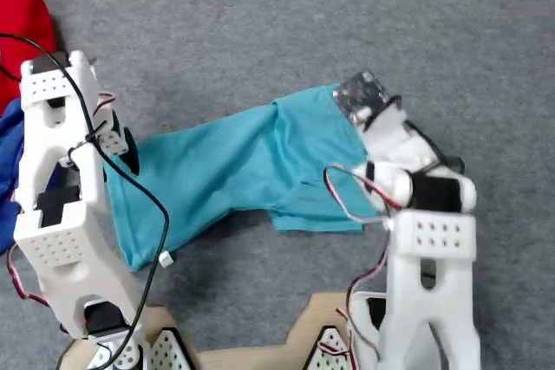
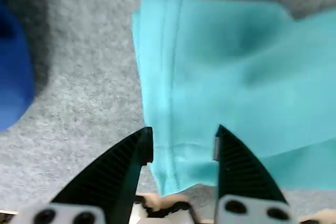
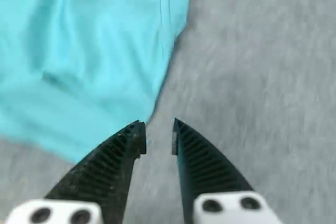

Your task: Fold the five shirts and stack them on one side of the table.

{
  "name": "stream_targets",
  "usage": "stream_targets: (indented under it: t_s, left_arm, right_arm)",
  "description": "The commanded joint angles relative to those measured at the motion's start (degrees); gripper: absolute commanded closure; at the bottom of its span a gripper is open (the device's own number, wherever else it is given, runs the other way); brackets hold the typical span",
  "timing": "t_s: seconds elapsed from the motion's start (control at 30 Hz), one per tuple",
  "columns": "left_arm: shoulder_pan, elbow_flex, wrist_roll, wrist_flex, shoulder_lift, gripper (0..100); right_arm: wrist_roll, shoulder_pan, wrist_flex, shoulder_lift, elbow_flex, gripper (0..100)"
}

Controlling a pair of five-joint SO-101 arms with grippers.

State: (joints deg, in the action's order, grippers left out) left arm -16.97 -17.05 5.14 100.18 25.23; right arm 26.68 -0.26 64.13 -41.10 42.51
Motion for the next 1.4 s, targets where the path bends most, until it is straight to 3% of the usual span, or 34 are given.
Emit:
stream_targets:
  t_s: [0.0, 0.17, 0.37, 0.93, 1.17, 1.37]
  left_arm:
    - [3.2, -6.2, -4.2, 0.5, 1.9, 97]
    - [4.6, -14.1, -8.7, 0.5, 10.6, 98]
    - [4.7, -22.9, -11.3, 0.5, 20.6, 98]
    - [4.7, -30.3, -11.3, 0.5, 29.1, 98]
    - [4.7, -31.6, -11.3, 0.5, 30.4, 98]
    - [4.5, -34.7, -11.3, 0.5, 30.4, 98]
  right_arm:
    - [-2.1, -4.1, -9.3, 11.2, -6.9, 96.4]
    - [-3.7, -6.2, -13.8, 33.6, -23.3, 99.1]
    - [-5.5, -6.2, -11.3, 54.2, -44.2, 99.2]
    - [-10.8, -8.7, -1.4, 88.9, -83.4, 99.2]
    - [-10.6, -5.7, 8.7, 103.0, -104.7, 99.2]
    - [-7.3, -1.4, 10.9, 113.3, -121.6, 99.1]
